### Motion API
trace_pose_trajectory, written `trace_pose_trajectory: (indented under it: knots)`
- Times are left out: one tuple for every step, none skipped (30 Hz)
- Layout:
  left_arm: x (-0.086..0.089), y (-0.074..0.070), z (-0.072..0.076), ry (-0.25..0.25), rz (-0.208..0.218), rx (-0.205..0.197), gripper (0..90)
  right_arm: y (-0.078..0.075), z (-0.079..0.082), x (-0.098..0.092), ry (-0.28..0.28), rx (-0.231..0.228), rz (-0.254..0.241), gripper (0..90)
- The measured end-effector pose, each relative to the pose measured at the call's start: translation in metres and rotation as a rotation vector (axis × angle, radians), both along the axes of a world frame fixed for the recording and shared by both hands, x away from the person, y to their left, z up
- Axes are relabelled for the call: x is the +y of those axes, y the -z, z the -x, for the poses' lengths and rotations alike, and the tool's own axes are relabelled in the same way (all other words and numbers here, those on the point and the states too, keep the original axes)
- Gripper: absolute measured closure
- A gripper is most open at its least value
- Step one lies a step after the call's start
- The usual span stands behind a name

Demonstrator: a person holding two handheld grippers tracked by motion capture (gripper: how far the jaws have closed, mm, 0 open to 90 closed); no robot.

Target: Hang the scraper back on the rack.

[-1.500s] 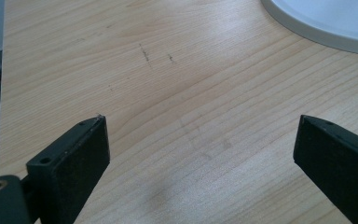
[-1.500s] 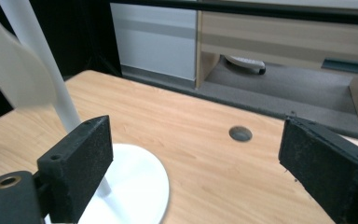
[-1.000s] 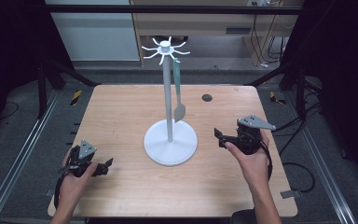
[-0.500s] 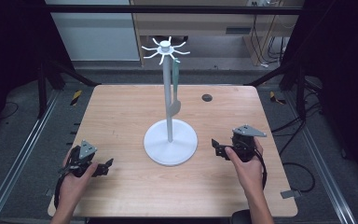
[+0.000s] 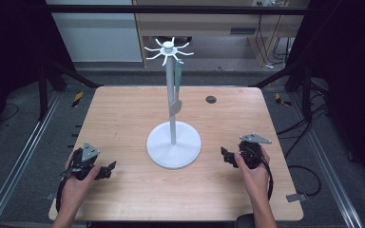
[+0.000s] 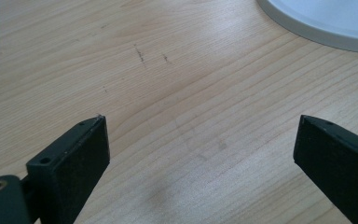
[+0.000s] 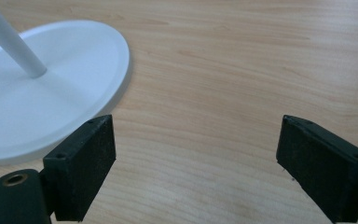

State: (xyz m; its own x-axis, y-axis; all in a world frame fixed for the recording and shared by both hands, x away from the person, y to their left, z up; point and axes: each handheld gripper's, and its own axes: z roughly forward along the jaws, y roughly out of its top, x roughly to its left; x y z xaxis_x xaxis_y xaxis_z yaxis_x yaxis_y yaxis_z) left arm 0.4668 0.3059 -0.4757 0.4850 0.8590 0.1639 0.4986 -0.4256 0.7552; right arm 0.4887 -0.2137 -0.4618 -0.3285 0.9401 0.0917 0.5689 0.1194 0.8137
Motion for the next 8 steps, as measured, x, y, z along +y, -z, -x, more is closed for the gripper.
trace_pose_trajectory:
  knots:
    - [-0.0004, 0.0002, -0.0003, 0.001, 0.0, -0.001, 3.2, 0.0021, 0.0007, -0.0006, 0.002, 0.004, 0.005, 12.4]
    - [-0.0007, 0.0004, -0.0007, 0.003, -0.001, 0.0, 3.2, 0.0039, 0.0015, -0.0015, 0.001, 0.009, 0.005, 12.6]
    - [-0.0013, 0.0007, -0.0012, 0.002, 0.001, 0.0, 3.2, 0.0057, 0.0021, -0.0025, 0.0, 0.012, 0.005, 12.6]
    - [-0.0016, 0.0008, -0.0016, 0.003, 0.001, 0.001, 3.2, 0.0071, 0.0029, -0.0027, 0.001, 0.017, 0.0, 12.6]
    - [-0.002, 0.001, -0.0019, 0.003, 0.001, 0.001, 3.2, 0.0084, 0.003, -0.0032, -0.006, 0.024, 0.008, 12.6]
    - [-0.0022, 0.001, -0.0022, 0.005, -0.001, 0.002, 3.2, 0.0094, 0.0033, -0.0029, -0.005, 0.027, 0.017, 12.6]
    - [-0.0024, 0.0011, -0.0024, 0.006, -0.002, 0.003, 3.2, 0.0105, 0.003, -0.0029, -0.001, 0.029, 0.031, 12.6]
    - [-0.0027, 0.0013, -0.0026, 0.007, -0.003, 0.002, 3.2, 0.0111, 0.0026, -0.0033, 0.004, 0.032, 0.039, 12.6]
